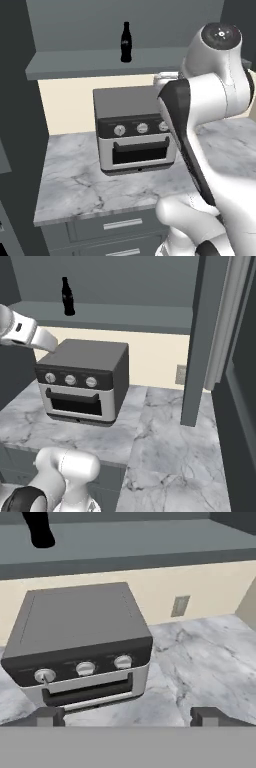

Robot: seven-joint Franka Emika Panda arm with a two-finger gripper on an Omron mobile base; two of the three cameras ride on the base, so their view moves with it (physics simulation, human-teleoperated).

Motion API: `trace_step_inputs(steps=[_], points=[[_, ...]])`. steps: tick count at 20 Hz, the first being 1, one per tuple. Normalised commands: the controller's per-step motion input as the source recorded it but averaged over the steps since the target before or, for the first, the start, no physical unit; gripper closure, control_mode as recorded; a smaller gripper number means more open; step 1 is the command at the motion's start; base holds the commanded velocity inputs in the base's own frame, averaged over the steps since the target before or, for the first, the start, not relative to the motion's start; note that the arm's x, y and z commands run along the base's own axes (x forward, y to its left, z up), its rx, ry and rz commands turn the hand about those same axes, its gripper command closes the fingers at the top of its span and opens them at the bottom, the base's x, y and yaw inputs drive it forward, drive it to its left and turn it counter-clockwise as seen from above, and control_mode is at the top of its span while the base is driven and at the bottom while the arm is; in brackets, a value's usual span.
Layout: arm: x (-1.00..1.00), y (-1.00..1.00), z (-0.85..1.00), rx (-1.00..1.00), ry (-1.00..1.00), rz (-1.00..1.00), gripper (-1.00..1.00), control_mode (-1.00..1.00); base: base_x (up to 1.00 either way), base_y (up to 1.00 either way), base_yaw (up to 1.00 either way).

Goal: Pick the can, bottled drink from the counter and place them in the open cabinet.

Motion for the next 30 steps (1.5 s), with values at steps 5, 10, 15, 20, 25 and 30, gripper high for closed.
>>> trace_step_inputs(steps=[5, 10, 15, 20, 25, 30], points=[[-0.27, 0.00, -0.78, 0.04, 0.22, -0.22, -1.00, -1.00, 0.00, 0.00, 0.00], [-0.06, -0.13, -0.79, 0.00, 0.07, 0.00, -1.00, -1.00, 0.00, 0.00, 0.00], [0.00, -0.03, -0.30, 0.00, 0.01, -0.01, -1.00, -1.00, 0.00, 0.00, 0.00], [0.00, 0.00, 0.00, 0.00, 0.00, -0.01, -1.00, -1.00, 0.00, 0.00, 0.00], [-0.03, 0.00, 0.00, 0.00, 0.00, -0.02, -1.00, 1.00, -0.38, 0.26, -0.12], [0.00, 0.00, 0.00, 0.00, 0.00, 0.00, -1.00, 1.00, -0.48, 0.54, -0.17]])
